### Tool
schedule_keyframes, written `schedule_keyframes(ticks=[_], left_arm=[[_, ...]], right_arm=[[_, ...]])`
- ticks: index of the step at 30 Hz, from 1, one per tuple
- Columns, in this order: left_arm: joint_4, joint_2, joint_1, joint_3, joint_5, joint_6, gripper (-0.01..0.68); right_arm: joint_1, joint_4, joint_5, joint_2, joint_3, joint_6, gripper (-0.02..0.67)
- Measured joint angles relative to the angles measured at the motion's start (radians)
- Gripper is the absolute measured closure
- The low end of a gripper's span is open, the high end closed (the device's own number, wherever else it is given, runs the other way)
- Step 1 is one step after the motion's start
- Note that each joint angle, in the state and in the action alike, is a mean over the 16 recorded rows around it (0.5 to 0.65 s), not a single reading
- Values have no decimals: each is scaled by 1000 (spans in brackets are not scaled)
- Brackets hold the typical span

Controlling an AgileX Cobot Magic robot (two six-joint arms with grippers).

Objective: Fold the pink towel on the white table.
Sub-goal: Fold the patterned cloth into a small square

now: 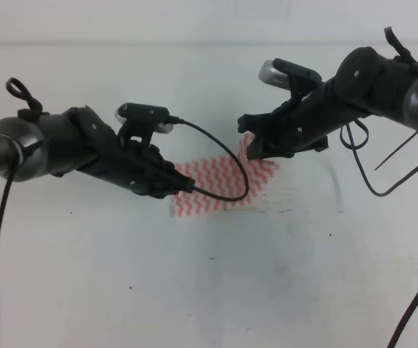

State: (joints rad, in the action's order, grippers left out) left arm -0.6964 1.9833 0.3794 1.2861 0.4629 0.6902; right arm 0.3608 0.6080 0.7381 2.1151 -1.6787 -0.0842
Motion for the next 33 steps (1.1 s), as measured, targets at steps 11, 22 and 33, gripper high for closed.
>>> schedule_keyframes(ticks=[11,22,33], left_arm=[[-41,42,-4,0,0,39,672],[-61,50,-4,0,3,49,672],[-130,50,-4,0,17,101,672]], right_arm=[[0,8,1,1,0,1,662],[17,29,-3,5,1,2,661],[58,33,-29,5,1,2,661]])
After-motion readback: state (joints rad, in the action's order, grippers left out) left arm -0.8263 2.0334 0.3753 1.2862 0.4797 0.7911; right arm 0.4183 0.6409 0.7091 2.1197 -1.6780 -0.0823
